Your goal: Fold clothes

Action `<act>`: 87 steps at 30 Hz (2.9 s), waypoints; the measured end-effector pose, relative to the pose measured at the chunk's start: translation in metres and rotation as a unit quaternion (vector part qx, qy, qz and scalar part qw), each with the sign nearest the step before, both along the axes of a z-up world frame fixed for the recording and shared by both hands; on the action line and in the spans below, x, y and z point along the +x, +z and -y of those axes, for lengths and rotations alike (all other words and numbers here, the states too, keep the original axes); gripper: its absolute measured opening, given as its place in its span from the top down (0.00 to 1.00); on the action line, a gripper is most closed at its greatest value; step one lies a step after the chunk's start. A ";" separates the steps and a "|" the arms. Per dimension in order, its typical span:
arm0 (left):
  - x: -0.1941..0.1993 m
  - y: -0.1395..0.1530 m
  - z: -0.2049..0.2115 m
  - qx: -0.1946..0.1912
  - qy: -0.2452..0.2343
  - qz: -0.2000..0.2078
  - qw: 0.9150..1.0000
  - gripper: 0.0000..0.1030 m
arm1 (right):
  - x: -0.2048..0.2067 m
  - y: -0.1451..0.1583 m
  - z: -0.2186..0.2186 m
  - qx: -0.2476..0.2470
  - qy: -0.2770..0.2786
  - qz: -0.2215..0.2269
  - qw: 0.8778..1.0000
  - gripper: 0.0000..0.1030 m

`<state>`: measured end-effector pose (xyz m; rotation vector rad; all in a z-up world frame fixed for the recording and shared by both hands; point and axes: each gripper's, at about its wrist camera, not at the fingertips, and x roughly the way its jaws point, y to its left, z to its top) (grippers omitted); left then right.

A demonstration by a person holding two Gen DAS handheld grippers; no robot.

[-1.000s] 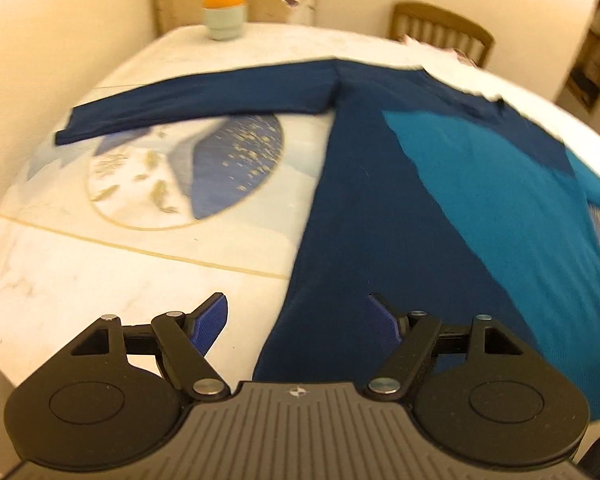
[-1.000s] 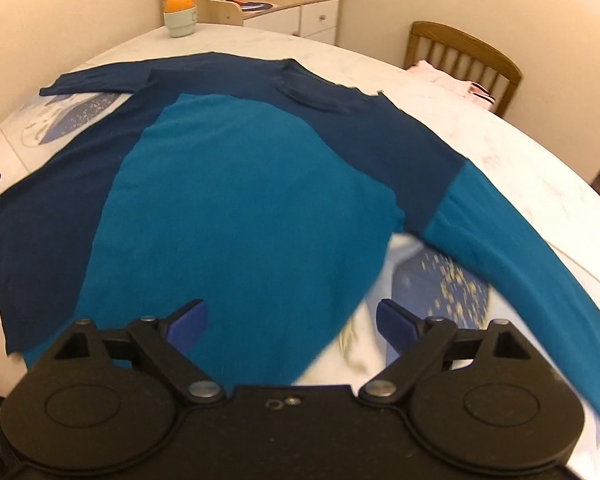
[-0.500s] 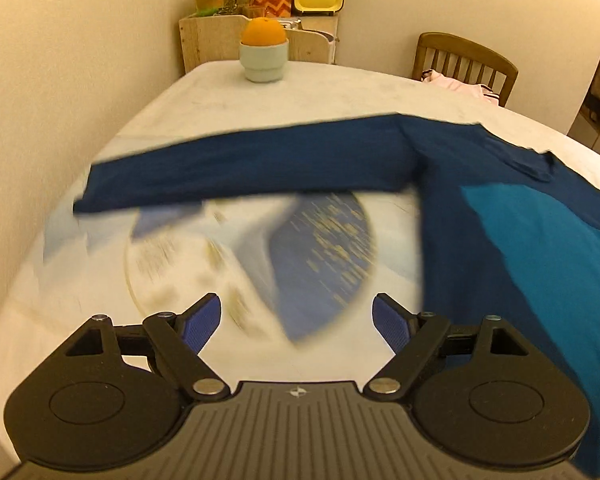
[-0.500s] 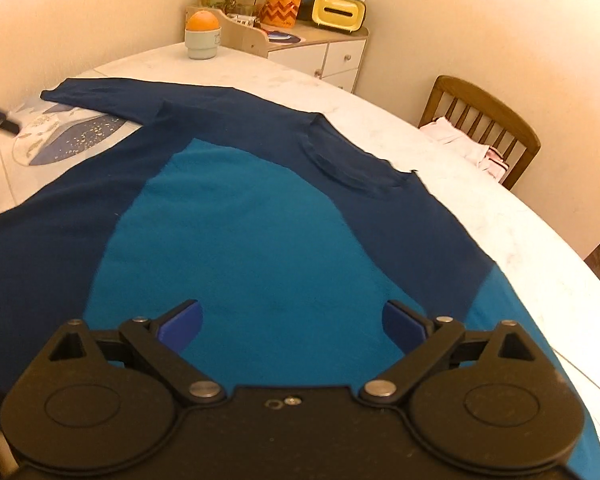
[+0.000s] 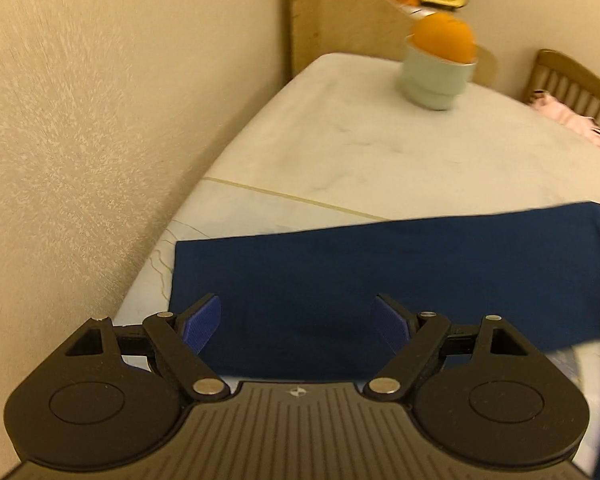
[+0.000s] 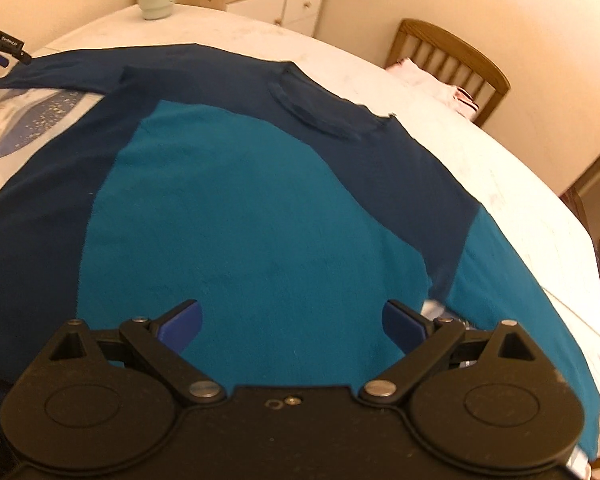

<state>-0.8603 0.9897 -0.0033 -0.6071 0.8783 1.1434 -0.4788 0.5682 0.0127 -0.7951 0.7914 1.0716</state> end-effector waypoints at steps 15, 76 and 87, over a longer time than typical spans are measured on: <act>0.001 -0.027 -0.024 -0.018 0.024 0.003 1.000 0.14 | 0.003 -0.006 -0.004 -0.009 -0.022 -0.011 1.000 0.00; 0.158 -0.042 0.207 -0.048 -0.310 0.226 0.922 0.34 | -0.101 -0.015 -0.347 0.034 0.239 -0.152 0.959 0.00; 0.164 -0.044 0.209 -0.044 -0.306 0.225 0.924 0.32 | -0.151 -0.044 -0.378 0.006 0.277 -0.144 0.950 0.00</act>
